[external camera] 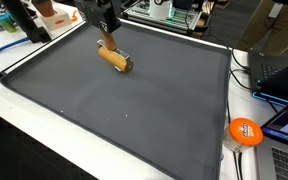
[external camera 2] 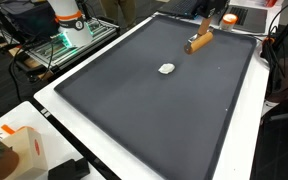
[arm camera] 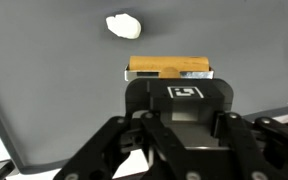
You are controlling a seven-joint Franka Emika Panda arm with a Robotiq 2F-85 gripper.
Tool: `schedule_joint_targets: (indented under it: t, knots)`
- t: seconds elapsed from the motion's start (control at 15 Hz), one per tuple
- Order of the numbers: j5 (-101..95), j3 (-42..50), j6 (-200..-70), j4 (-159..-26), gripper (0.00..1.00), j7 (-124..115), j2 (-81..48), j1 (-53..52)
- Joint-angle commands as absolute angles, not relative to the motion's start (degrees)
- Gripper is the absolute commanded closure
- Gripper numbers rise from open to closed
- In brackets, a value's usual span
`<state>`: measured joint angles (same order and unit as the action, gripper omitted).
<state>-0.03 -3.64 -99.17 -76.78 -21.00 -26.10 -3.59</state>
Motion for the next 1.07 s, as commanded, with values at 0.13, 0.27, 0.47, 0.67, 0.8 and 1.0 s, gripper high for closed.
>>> schedule_joint_targets:
  t: [0.13, 0.27, 0.47, 0.67, 0.8, 1.0]
  knots:
    - [2.48, -2.23, -99.68, -83.5, 0.78, -16.16, -21.04, -2.64]
    - [3.52, -1.95, -100.57, -87.45, 0.78, -14.56, -17.83, -1.94]
    - [4.75, -1.54, -103.71, -94.77, 0.78, -14.46, -11.74, -1.65]
    - [3.35, -0.96, -106.96, -100.1, 0.78, -15.33, -7.92, -1.79]
    - [3.02, -1.09, -104.58, -95.32, 0.53, -15.46, -11.3, -2.05]
    - [2.99, -0.98, -105.41, -97.7, 0.78, -15.47, -9.77, -1.98]
